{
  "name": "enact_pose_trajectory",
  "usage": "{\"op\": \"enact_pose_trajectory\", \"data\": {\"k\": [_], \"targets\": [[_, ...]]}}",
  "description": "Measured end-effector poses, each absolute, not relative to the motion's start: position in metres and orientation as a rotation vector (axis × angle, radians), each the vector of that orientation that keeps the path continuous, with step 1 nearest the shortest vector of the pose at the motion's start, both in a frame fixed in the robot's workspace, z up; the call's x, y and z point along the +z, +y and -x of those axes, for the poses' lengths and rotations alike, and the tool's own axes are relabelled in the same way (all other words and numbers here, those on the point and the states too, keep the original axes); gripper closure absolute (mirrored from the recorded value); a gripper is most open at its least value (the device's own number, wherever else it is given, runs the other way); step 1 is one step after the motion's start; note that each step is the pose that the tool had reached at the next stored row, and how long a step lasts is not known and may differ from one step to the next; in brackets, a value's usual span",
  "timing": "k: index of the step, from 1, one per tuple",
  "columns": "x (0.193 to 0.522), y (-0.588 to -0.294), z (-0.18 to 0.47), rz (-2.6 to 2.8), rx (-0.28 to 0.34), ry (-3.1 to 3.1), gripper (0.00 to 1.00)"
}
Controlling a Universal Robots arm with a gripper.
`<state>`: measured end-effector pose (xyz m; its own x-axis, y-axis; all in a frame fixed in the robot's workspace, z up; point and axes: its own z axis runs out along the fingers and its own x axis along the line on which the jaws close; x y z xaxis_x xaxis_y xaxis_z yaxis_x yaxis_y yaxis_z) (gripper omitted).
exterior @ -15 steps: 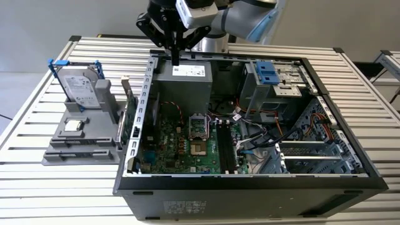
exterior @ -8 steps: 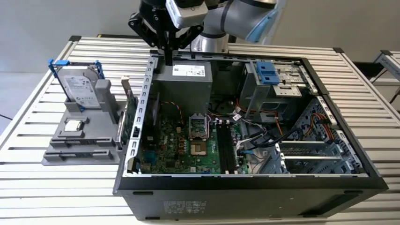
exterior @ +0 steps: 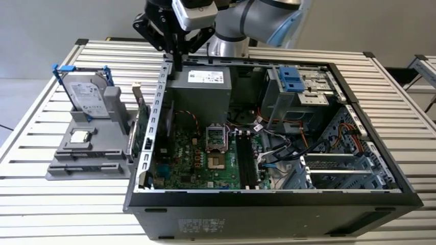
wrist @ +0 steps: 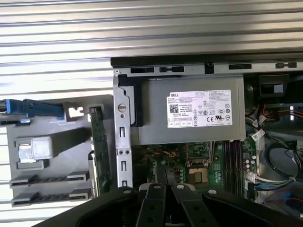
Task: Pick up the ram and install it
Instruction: 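Reach for the ram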
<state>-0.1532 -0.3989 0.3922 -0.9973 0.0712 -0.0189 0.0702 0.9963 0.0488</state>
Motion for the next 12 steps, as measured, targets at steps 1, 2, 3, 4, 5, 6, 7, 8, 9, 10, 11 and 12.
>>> {"op": "enact_pose_trajectory", "data": {"k": [1, 2, 3, 4, 5, 6, 7, 8, 9, 10, 11, 12], "targets": [[0.392, -0.399, 0.155, -0.11, 0.075, 3.118, 1.0], [0.392, -0.399, 0.156, -0.11, 0.075, 3.118, 1.0], [0.392, -0.399, 0.157, -0.11, 0.075, 3.118, 1.0], [0.392, -0.399, 0.159, -0.11, 0.075, 3.118, 1.0], [0.392, -0.399, 0.16, -0.11, 0.075, 3.118, 1.0], [0.392, -0.399, 0.162, -0.11, 0.075, 3.118, 1.0], [0.392, -0.399, 0.163, -0.11, 0.075, 3.118, 1.0], [0.392, -0.399, 0.164, -0.11, 0.075, 3.118, 1.0], [0.392, -0.399, 0.166, -0.11, 0.075, 3.118, 1.0], [0.392, -0.399, 0.167, -0.11, 0.075, 3.118, 1.0], [0.392, -0.399, 0.169, -0.11, 0.075, 3.118, 1.0], [0.392, -0.399, 0.17, -0.11, 0.075, 3.118, 1.0]]}}
